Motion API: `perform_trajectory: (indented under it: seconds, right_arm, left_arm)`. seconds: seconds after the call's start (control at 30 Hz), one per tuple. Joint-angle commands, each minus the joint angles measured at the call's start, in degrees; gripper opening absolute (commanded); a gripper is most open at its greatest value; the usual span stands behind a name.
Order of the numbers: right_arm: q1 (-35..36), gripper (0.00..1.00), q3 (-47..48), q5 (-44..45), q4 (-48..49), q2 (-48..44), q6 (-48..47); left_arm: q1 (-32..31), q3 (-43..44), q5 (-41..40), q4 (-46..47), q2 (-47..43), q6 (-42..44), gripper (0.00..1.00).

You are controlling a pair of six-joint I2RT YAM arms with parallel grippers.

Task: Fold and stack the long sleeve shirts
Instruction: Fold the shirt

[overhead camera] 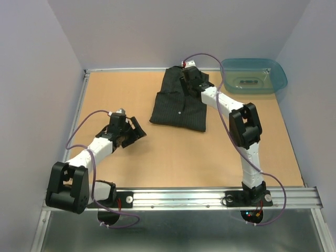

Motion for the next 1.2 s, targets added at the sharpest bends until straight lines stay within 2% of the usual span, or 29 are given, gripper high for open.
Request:
perform_trajectory:
  seconds: [0.0,0.07,0.2,0.33,0.43,0.53,0.57,0.6,0.63,0.73,0.77,0.8,0.83,1.03,1.17]
  right_arm:
    - [-0.1,0.66,-8.8,-0.4,1.6,-11.9,6.2]
    - [-0.5,0.66,-15.6,-4.0,1.4,-15.6,8.6]
    - [-2.2,0.66,-26.0,-16.4,1.3,-24.1,17.9]
    - [-2.8,0.65,-33.1,-23.0,2.2,-27.2,21.9]
    - [-3.1,0.63,-37.4,-26.5,5.6,-27.3,23.8]
    - [-3.1,0.62,-40.1,-29.5,9.5,-26.5,25.4]
    - [-3.1,0.62,-41.8,-29.7,10.5,-25.7,26.1]
    - [-3.1,0.61,-42.7,-30.0,12.3,-25.1,26.6]
    - [-3.0,0.6,-44.3,-30.1,13.0,-24.7,26.9]
    - [-3.1,0.58,-46.3,-30.2,14.9,-22.6,27.6]
    - [-3.1,0.58,-47.6,-30.5,14.9,-22.3,27.8]
    - [-3.0,0.57,-48.4,-31.5,14.8,-22.6,28.4]
    - [-3.1,0.57,-49.4,-31.9,14.8,-23.2,28.9]
    - [-3.1,0.57,-59.9,-33.6,13.2,-31.5,31.6]
    - [-3.0,0.57,-64.6,-34.0,9.2,-38.3,30.9]
  left_arm:
    - [0.2,6.5,1.5,2.4,2.5,1.2,0.87]
    - [0.2,9.8,2.4,3.3,5.6,1.2,0.88]
    - [0.2,15.8,6.3,5.1,12.1,1.3,0.88]
    - [0.1,20.6,10.3,7.5,21.1,0.3,0.87]
    - [-0.1,24.8,11.0,7.7,26.5,0.4,0.82]
    - [-0.4,26.1,10.4,7.7,30.8,0.3,0.72]
    - [-0.5,26.3,10.2,7.7,31.6,0.1,0.62]
    - [-0.5,26.2,10.1,7.8,33.1,-0.1,0.57]
    - [-0.7,25.9,10.2,7.8,33.6,-0.1,0.43]
    - [-1.5,25.0,9.9,8.4,34.7,-0.1,0.21]
    - [-1.7,24.2,9.7,8.4,34.8,-0.1,0.09]
    - [-1.9,23.6,9.8,8.4,34.7,0.0,0.03]
    - [-2.1,23.0,9.9,8.4,34.4,0.0,0.0]
    - [-5.1,12.5,9.5,8.0,26.1,-1.8,0.0]
    - [-11.2,3.3,9.1,5.5,18.2,-3.0,0.0]
